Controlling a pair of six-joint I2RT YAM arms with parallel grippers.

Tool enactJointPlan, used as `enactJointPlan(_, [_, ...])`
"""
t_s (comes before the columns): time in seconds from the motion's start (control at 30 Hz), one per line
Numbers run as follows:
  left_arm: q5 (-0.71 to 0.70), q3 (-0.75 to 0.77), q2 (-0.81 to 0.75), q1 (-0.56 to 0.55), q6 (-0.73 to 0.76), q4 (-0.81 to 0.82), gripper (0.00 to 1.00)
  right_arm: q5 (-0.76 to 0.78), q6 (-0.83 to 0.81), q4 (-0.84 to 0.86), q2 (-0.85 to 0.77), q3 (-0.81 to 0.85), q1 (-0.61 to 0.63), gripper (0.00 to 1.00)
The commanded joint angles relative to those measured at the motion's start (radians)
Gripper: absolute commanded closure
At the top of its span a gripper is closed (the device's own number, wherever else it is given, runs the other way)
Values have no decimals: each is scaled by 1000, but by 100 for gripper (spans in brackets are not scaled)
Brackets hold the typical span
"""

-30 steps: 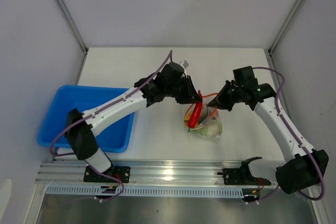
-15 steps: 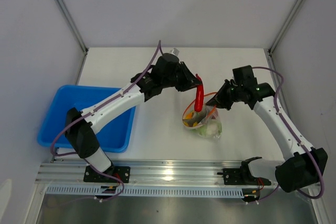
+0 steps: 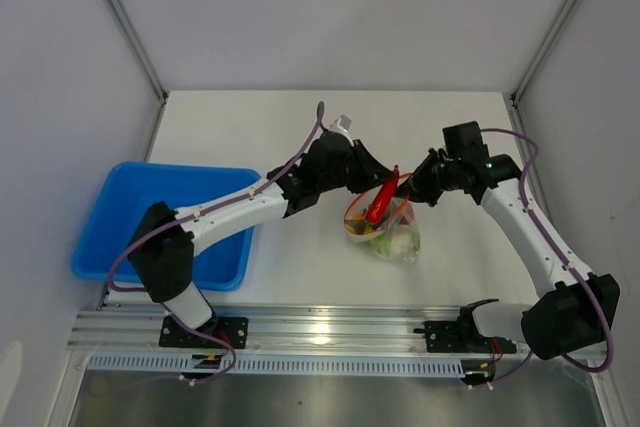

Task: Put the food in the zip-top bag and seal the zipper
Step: Place the fake vegetable in the zipper food storage bag.

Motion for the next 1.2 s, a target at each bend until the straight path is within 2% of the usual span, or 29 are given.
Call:
enactJointPlan(0.0, [-17,-79,-42,-17,34,194,99,-43,55,76,-50,10,-1,100])
enactJointPlan(0.07, [-2,-83,-44,-15,127,239,100,-44,57,73,-59,10,-1,100])
enactJointPlan(0.13, [7,-71,-50,-15,148,236,99,-46,52,66,-59,13,-1,100])
enactJointPlan(0.2, [-8,-28,-59,-15,198,178,99,-43,48,51,-59,19,-2,100])
enactJointPlan(0.23, [-16,6,-61,-15,204,80,99,-38,40,49,-61,22,-2,100])
enactJointPlan(0.33, [-14,-4,-87,-15,224,70,99,-15,20,36,-65,36,-5,100])
enactJointPlan(0.43, [-13,5,-115,-6,250,-19,99,-7,6,30,-58,36,-12,100])
enactJointPlan(0.67, [26,250,-96,57,298,-414,99,13,-50,31,-48,26,-16,100])
enactJointPlan(0.7, [47,337,-76,77,295,-469,99,14,-57,31,-48,28,-16,100])
enactJointPlan(0.83, [130,439,-33,129,267,-655,99,14,-89,30,-39,39,-16,100])
enactJointPlan(1.0, [219,437,-36,129,243,-780,99,13,-136,28,-30,45,-16,100])
enactJointPlan(1.17, [314,402,-50,59,234,-829,99,13,-172,43,-19,48,-18,100])
